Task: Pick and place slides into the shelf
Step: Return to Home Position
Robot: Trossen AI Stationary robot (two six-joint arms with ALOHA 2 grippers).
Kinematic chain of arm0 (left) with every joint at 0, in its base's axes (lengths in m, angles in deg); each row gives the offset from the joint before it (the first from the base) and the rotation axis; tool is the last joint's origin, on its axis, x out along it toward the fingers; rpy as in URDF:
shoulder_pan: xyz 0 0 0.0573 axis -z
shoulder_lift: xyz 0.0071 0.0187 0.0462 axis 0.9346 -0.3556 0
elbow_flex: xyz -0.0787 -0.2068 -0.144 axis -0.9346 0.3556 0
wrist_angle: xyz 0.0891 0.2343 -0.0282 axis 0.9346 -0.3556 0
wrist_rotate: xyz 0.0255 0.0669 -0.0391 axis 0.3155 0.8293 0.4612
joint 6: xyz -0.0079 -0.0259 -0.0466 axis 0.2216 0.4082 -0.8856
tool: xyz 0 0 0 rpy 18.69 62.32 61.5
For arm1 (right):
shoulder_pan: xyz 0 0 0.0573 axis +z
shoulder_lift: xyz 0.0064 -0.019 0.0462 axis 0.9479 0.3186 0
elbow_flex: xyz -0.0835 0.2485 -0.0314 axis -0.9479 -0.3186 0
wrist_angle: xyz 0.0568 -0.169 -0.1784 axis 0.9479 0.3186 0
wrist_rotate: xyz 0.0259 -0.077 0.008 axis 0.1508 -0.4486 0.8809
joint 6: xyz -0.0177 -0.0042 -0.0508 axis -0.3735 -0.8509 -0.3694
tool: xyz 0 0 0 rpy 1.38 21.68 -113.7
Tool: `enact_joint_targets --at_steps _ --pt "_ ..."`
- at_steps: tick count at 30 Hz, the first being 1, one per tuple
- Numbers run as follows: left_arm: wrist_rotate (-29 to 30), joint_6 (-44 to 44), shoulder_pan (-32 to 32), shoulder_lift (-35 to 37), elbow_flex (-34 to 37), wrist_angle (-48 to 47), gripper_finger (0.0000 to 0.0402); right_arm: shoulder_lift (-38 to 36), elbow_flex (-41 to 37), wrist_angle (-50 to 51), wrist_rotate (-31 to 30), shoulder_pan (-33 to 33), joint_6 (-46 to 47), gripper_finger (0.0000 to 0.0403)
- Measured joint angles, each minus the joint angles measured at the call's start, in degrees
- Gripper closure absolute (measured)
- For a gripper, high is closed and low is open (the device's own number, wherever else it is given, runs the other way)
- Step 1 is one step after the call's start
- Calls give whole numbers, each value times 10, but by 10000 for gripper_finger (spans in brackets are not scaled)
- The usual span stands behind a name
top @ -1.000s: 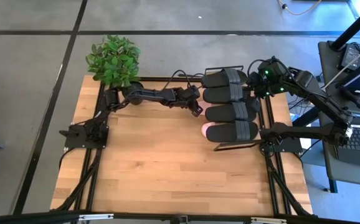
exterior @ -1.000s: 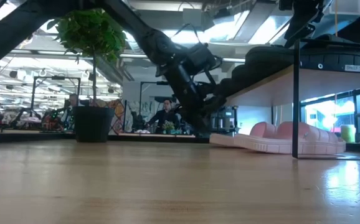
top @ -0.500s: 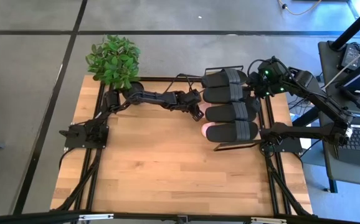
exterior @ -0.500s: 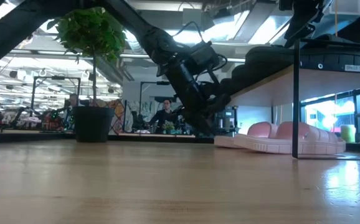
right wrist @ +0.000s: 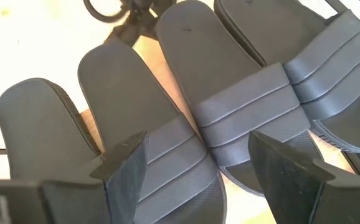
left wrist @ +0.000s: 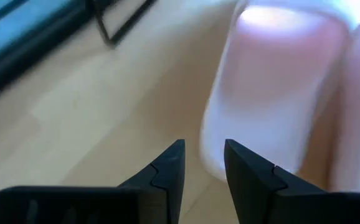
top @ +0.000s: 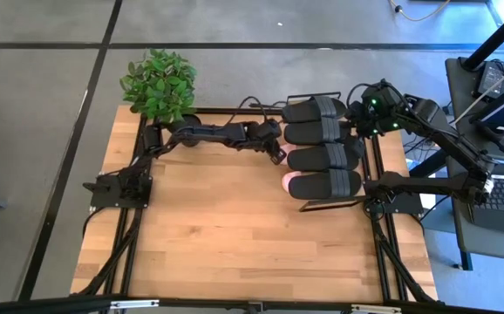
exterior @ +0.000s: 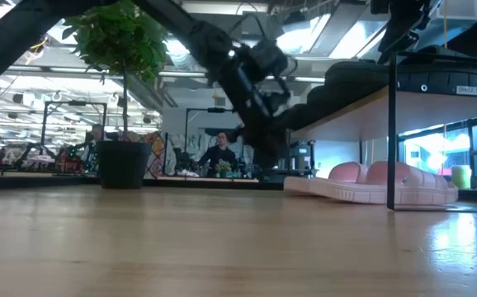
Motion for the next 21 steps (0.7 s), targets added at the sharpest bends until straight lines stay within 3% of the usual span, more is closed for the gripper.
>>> enact_joint_targets --at_steps 11,21 --pt "-8 14 24 61 -59 -102 299 -22 0 -1 1 0 -3 128" --pt "130 59 87 231 -60 -116 299 -74 0 -17 1 0 -2 128"
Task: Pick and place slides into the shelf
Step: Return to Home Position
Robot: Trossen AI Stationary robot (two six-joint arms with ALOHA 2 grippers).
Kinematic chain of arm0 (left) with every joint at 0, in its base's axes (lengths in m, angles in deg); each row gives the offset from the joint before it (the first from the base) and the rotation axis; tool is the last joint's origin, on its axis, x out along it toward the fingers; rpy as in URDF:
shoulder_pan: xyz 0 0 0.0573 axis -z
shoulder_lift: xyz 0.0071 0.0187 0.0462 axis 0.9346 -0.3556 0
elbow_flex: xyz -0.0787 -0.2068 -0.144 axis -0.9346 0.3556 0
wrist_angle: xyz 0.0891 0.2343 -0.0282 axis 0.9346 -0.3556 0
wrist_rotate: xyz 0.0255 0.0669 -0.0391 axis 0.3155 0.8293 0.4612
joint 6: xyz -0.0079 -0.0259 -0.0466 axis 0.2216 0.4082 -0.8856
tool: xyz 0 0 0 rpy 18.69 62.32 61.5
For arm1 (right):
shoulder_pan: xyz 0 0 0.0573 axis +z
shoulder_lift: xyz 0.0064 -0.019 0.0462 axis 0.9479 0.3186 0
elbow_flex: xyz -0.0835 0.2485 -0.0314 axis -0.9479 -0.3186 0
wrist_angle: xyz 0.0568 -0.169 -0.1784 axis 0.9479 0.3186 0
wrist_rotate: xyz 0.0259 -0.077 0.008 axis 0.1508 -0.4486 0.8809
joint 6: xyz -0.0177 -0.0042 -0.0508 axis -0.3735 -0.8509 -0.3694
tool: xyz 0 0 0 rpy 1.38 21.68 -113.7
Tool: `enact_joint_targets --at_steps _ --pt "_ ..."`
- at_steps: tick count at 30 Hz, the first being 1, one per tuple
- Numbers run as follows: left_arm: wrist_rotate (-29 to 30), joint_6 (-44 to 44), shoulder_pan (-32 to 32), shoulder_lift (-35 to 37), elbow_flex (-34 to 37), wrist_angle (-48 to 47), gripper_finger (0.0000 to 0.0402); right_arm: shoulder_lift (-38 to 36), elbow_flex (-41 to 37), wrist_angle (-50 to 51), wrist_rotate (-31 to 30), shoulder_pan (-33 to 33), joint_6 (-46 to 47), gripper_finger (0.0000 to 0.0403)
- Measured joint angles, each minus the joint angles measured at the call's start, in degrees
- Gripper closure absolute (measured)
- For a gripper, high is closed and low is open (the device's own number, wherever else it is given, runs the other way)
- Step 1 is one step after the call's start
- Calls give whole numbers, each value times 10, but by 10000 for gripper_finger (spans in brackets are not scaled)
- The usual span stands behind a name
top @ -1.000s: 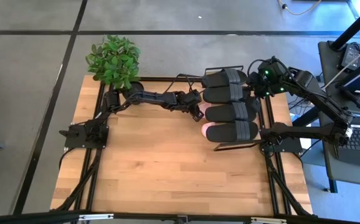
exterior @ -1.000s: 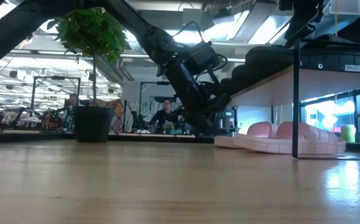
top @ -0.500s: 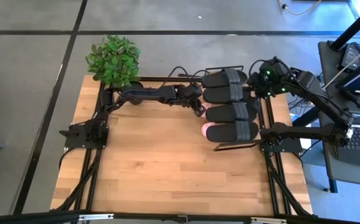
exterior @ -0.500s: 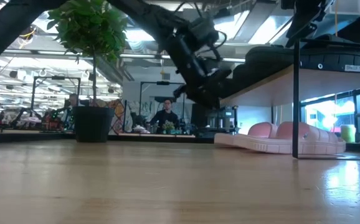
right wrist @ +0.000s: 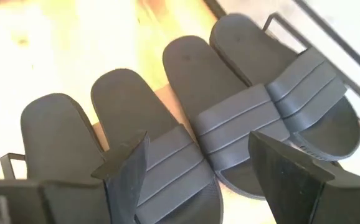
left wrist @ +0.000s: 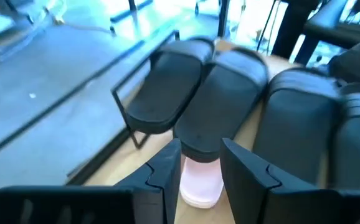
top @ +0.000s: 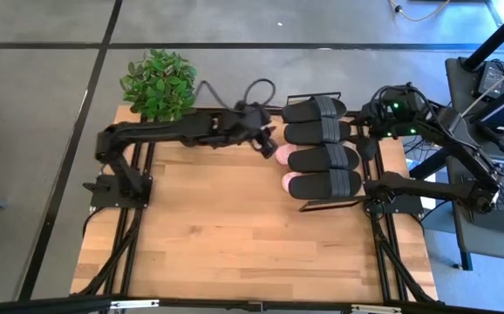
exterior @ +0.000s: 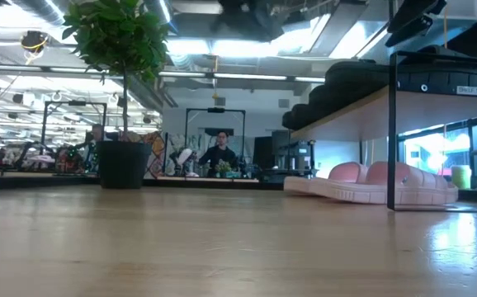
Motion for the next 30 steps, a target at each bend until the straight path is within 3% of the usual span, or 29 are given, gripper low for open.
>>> enact_joint_targets --at_steps 5,7,10,13,17,21,24,27,30 --pt "47 -4 39 68 0 -71 299 -12 0 -3 0 0 4 128" --pt "94 -22 60 90 9 -94 299 -15 0 -3 0 0 11 128" --pt "157 -36 88 136 49 -89 299 -20 0 -3 0 0 13 128" --pt "159 -54 103 193 108 -62 299 -27 0 -3 2 0 6 128" --pt "71 -56 109 271 215 17 298 -48 -13 -5 5 0 10 128" --pt "-110 -26 89 339 350 199 298 -83 -56 -47 6 0 34 128" --pt "-203 -11 59 372 441 324 298 -112 -97 -87 5 0 50 128" --pt "-276 -6 24 397 515 417 298 -139 -130 -120 6 0 60 128" --pt "-309 -27 -13 421 571 446 298 -167 -152 -142 5 0 61 128"
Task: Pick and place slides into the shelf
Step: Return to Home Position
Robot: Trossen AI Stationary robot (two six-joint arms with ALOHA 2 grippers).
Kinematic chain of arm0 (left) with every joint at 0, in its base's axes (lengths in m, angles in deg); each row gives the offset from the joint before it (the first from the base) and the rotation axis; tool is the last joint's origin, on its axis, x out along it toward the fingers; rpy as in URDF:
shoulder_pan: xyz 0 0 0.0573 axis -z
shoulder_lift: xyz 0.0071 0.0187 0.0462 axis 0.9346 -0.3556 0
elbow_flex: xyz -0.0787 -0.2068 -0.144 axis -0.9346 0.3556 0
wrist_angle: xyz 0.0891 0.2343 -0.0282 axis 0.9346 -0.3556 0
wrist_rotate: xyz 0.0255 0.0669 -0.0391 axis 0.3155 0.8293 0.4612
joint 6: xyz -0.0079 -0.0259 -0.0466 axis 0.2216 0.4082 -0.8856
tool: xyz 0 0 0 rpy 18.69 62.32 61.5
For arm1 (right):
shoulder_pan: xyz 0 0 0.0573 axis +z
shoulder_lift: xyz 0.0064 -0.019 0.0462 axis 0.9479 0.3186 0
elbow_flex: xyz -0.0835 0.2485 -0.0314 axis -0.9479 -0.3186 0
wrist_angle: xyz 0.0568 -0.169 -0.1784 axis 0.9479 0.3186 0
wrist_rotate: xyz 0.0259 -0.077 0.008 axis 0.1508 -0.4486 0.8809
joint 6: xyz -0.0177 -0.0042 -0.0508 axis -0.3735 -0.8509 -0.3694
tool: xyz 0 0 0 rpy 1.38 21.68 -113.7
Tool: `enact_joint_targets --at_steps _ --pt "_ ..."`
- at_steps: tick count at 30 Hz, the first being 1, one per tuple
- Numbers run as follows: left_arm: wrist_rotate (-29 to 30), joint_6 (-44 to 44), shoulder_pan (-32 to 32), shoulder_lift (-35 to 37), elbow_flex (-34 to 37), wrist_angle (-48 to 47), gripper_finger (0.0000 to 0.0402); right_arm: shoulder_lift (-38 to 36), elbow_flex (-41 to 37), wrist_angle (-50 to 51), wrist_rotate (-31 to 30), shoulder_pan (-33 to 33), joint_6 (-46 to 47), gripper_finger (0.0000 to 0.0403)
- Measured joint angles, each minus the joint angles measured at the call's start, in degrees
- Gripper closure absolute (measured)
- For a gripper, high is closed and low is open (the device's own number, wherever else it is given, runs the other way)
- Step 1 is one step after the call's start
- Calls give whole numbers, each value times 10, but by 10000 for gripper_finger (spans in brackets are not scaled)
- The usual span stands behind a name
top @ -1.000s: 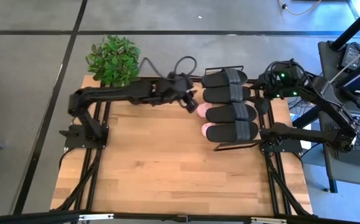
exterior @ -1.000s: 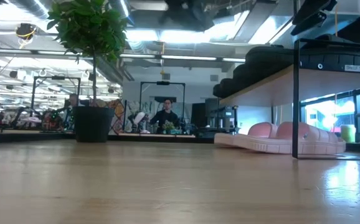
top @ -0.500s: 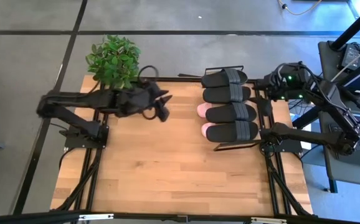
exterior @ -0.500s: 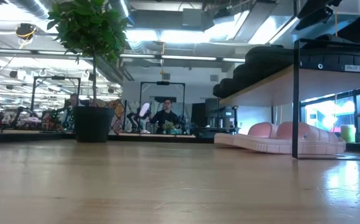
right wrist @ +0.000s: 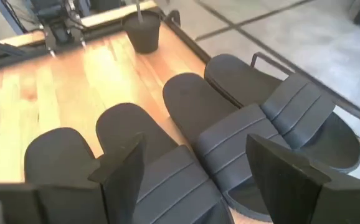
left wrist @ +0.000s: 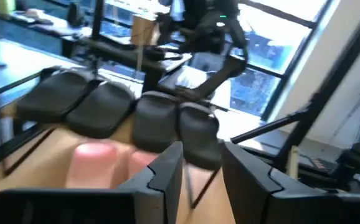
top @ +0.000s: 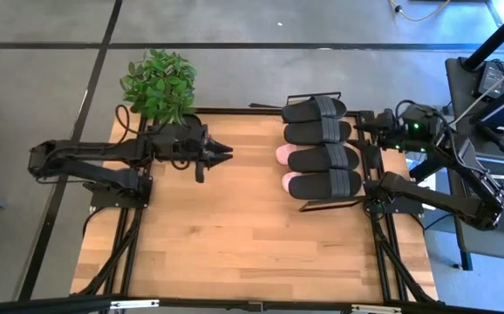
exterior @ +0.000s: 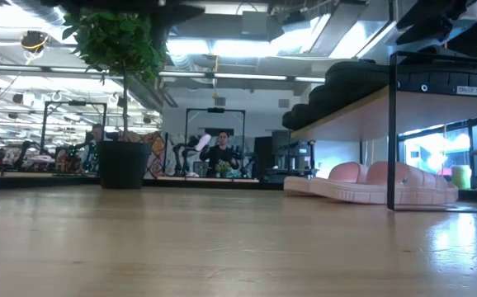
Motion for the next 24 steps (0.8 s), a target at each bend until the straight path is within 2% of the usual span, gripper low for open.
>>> enact_joint_targets --at_steps 4,10,17,24 --pt "-15 -4 -29 39 51 6 298 -46 -20 -22 0 0 0 128" --pt "-18 8 -44 108 118 59 298 -115 -52 -70 -1 0 18 128" --pt "-14 -3 -63 169 210 136 298 -163 -93 -128 -7 0 48 128" --pt "-14 -40 -90 224 289 148 298 -214 -122 -127 -37 0 73 128"
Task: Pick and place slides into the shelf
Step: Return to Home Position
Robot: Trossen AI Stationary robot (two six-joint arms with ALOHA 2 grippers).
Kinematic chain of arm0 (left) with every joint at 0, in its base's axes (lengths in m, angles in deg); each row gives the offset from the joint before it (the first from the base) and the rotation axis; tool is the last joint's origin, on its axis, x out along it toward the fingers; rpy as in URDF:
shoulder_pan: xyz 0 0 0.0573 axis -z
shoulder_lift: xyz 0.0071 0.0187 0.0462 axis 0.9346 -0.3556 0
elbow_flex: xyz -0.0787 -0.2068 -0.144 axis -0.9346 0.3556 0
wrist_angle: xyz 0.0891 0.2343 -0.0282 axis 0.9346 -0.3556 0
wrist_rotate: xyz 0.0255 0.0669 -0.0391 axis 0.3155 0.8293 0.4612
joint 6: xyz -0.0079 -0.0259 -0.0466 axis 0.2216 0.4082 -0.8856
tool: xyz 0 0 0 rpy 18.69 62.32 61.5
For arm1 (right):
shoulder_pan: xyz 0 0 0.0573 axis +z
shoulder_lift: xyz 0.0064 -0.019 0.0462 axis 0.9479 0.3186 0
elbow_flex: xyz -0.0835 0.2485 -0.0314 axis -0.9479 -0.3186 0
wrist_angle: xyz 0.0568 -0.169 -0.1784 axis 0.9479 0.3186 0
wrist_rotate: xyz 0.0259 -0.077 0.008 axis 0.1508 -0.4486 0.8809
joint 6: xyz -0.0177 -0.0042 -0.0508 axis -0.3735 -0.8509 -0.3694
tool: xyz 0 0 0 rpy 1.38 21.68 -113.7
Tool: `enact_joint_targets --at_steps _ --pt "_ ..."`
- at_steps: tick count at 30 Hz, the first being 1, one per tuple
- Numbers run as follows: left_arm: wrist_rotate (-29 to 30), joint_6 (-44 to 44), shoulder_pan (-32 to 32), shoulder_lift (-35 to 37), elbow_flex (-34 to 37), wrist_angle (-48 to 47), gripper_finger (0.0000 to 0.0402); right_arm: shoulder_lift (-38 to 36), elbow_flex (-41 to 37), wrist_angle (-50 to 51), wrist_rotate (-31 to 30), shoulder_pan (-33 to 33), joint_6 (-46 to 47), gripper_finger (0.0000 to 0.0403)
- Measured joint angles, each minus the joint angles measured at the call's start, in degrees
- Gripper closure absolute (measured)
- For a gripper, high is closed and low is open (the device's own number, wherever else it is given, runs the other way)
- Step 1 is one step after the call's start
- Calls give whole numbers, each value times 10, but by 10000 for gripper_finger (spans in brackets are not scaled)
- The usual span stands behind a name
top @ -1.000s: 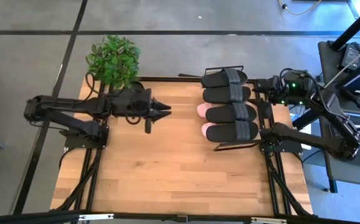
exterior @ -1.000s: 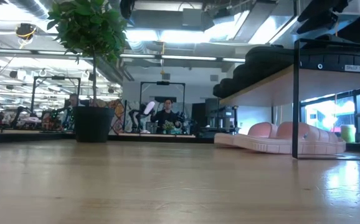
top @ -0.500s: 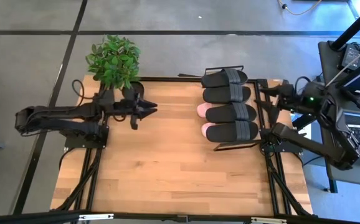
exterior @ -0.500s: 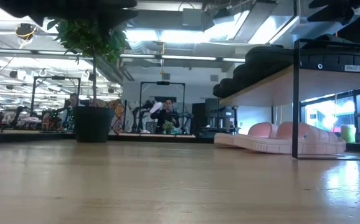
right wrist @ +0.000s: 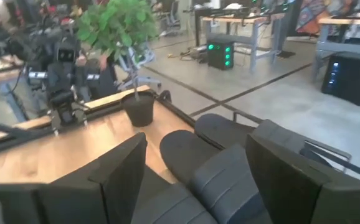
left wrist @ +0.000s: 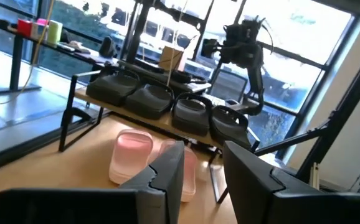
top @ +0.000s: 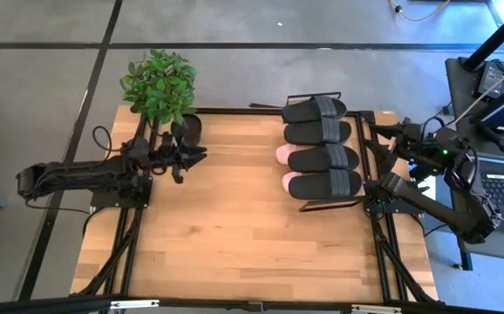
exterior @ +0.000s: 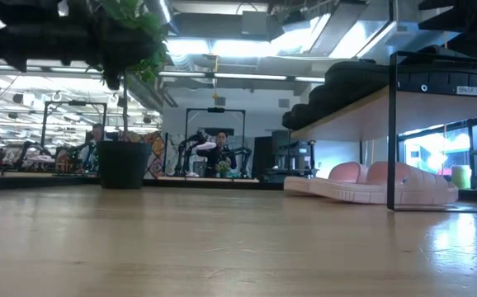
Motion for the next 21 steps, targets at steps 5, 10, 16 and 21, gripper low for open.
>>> enact_joint_targets --at_steps 5,10,16,21 --pt "0 -12 -13 47 46 18 298 -45 -10 3 -33 0 20 128" --pt "-1 -37 -26 96 81 28 299 -70 -10 -2 -34 0 21 128" --pt "-1 -60 -40 132 109 12 299 -84 -10 1 -34 0 33 128" --pt "-1 -63 -58 147 109 -44 298 -85 -10 11 -34 0 35 128"
